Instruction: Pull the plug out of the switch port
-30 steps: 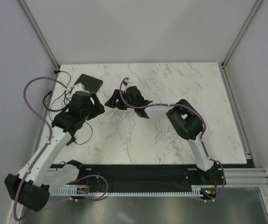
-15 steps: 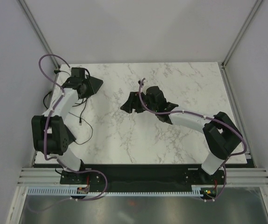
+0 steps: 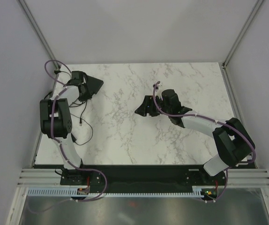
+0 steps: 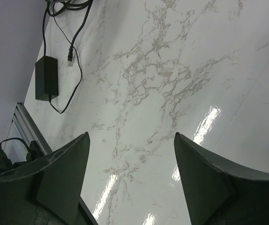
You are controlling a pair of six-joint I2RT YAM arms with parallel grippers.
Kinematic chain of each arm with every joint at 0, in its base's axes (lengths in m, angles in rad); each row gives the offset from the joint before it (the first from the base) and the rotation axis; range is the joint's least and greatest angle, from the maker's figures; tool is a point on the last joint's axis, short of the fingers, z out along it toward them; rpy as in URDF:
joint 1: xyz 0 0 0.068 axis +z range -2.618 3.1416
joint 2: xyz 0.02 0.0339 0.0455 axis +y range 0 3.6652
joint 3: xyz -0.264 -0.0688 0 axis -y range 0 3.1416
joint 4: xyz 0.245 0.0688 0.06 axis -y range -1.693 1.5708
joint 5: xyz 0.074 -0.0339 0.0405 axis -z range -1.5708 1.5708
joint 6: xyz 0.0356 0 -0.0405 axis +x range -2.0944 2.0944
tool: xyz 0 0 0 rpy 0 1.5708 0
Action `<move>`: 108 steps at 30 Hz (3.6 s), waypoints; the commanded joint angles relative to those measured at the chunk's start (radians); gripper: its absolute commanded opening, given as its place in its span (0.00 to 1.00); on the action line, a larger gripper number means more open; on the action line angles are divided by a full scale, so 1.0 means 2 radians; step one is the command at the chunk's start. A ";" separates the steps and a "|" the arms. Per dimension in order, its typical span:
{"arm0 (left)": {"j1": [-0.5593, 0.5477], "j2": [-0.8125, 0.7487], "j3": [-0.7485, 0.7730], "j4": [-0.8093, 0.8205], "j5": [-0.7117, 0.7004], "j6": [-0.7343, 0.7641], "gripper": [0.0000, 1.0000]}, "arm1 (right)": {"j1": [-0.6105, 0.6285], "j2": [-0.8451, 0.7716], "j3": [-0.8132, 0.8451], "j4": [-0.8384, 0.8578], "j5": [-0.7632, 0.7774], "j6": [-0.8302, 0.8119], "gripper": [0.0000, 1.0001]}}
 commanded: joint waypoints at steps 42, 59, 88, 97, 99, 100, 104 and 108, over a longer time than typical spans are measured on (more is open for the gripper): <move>0.014 -0.333 -0.241 -0.014 0.036 -0.197 0.03 | -0.003 -0.004 -0.022 0.025 -0.028 0.008 0.81; 0.039 0.025 0.198 -0.047 0.103 0.008 0.63 | -0.003 -0.037 -0.040 -0.017 -0.018 -0.019 0.81; 0.038 0.098 0.118 -0.030 0.096 0.071 0.34 | -0.006 -0.015 -0.047 -0.014 -0.023 -0.026 0.82; 0.037 0.099 0.090 -0.031 0.081 0.074 0.33 | -0.006 -0.009 -0.047 -0.002 -0.030 -0.017 0.82; 0.036 0.099 0.088 -0.033 0.084 0.073 0.26 | -0.006 -0.009 -0.049 -0.001 -0.029 -0.017 0.82; 0.036 0.099 0.086 -0.032 0.083 0.071 0.23 | -0.006 -0.009 -0.049 -0.001 -0.029 -0.017 0.82; 0.036 0.097 0.076 -0.036 0.088 0.065 0.17 | -0.007 -0.013 -0.050 -0.002 -0.028 -0.018 0.82; 0.036 0.088 0.064 -0.040 0.086 0.060 0.11 | -0.007 -0.012 -0.047 0.001 -0.029 -0.015 0.82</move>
